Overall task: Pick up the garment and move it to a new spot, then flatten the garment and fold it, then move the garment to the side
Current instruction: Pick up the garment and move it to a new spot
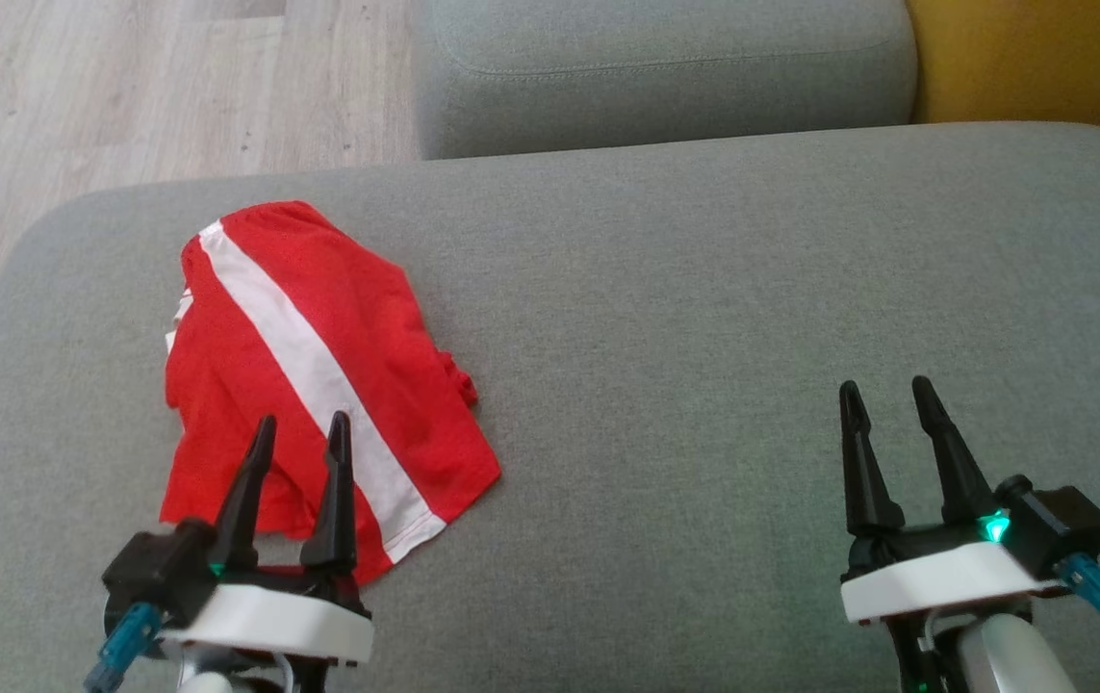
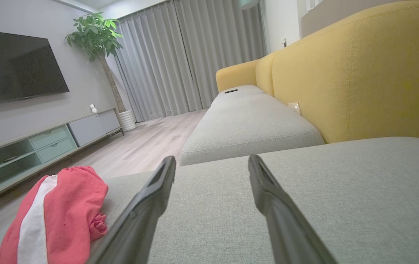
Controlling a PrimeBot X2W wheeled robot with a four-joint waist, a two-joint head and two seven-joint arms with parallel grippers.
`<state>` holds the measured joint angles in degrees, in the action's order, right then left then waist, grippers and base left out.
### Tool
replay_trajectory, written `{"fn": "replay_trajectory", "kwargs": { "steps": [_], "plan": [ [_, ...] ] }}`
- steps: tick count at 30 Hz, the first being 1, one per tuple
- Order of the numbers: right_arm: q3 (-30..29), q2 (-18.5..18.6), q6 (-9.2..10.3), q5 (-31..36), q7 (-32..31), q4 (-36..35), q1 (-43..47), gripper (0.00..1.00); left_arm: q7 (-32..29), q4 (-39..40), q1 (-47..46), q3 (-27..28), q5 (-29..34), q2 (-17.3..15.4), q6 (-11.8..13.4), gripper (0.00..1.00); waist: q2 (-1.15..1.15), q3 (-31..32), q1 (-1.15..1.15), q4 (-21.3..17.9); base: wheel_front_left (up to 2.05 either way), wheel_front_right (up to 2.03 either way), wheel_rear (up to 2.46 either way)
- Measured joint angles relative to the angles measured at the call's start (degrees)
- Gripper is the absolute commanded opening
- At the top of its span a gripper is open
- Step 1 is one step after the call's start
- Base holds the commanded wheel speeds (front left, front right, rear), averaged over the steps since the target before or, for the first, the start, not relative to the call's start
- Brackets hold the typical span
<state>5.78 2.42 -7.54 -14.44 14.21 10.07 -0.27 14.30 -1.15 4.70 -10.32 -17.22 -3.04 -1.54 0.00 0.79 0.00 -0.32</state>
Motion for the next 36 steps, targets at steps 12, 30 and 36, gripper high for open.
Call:
{"fn": "replay_trajectory", "kwargs": {
  "steps": [12,30,36],
  "plan": [
    [2.38,0.04,0.00,0.01,0.01,0.82,-0.02,1.00,0.00,-0.47,-0.08,1.51,0.01,0.01,0.62,1.00,0.00,0.11,0.00,3.24,0.00,0.00,0.00],
    [7.19,0.09,0.00,-1.21,0.02,1.89,-0.05,1.00,0.01,-0.69,0.03,4.42,0.52,0.03,1.03,1.00,0.00,1.18,0.00,13.23,0.00,0.00,0.00],
    [8.48,0.09,0.00,-1.82,0.16,2.07,-0.05,1.00,0.01,-0.71,0.04,5.52,0.52,0.03,0.97,1.00,0.00,1.39,0.00,15.98,0.00,0.00,0.00]
  ]
}}
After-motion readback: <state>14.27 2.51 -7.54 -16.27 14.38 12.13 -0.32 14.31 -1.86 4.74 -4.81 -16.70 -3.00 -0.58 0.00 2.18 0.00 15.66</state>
